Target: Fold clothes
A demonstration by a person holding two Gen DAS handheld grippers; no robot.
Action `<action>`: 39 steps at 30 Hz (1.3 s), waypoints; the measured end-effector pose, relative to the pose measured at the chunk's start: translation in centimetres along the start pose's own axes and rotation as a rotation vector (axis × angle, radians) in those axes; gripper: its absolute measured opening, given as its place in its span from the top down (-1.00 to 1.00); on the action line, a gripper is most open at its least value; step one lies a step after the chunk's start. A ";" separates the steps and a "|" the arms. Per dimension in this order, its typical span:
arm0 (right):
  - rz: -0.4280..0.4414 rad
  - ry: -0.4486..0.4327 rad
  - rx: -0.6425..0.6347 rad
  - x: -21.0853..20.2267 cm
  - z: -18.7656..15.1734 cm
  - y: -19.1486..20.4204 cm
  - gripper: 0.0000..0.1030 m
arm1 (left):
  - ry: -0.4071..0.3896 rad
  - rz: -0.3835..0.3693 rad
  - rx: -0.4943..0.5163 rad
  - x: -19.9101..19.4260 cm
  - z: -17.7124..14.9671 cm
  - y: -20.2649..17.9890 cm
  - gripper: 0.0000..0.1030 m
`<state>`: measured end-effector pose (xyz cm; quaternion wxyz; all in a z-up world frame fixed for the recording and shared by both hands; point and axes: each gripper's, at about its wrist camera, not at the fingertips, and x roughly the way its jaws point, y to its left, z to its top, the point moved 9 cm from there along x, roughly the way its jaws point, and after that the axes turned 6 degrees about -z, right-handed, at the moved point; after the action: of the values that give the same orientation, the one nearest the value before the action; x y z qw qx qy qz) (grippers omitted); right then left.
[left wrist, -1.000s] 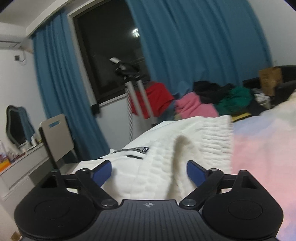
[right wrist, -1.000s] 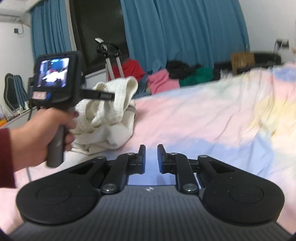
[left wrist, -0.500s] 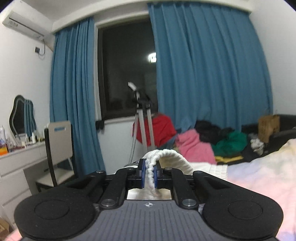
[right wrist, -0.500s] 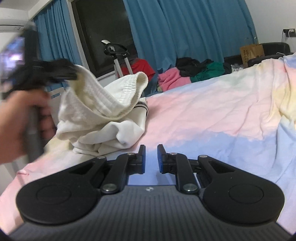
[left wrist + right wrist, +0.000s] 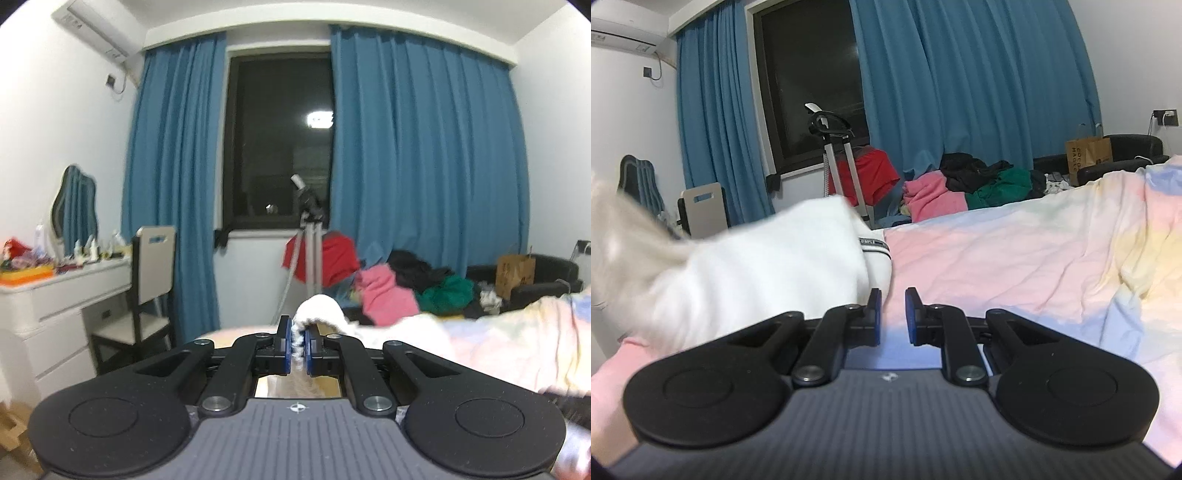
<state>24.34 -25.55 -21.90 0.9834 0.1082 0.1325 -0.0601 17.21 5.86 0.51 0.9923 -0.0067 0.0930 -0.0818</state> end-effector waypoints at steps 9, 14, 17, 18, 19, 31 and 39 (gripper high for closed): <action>0.086 0.172 -0.052 -4.1 -3.1 4.9 0.60 | 0.093 0.051 -0.205 0.4 -5.2 10.5 0.87; 0.232 0.306 -0.183 -4.2 -6.8 10.2 -0.11 | 0.177 0.083 -0.261 1.9 -8.3 13.6 0.86; 0.275 0.343 -0.256 -4.2 -8.5 12.3 -0.25 | 0.212 0.088 -0.313 2.7 -9.2 15.2 0.86; 0.270 0.354 -0.278 -4.0 -9.0 12.6 -0.25 | 0.215 0.087 -0.328 3.0 -9.2 15.7 0.86; 0.251 0.365 -0.299 -3.7 -9.5 12.6 -0.25 | 0.216 0.087 -0.337 3.1 -9.3 16.3 0.85; 0.210 0.308 -0.272 -1.4 -9.1 12.4 0.26 | 0.302 0.128 -0.397 5.0 -11.9 18.4 0.85; 0.328 0.088 -0.415 -6.8 -4.5 15.3 0.46 | 0.321 0.117 -0.431 4.6 -12.2 18.7 0.82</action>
<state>18.99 -9.08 -21.23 0.9745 -0.0730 0.1651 0.1333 22.42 23.54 -12.90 0.9435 -0.1992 0.2648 -0.0025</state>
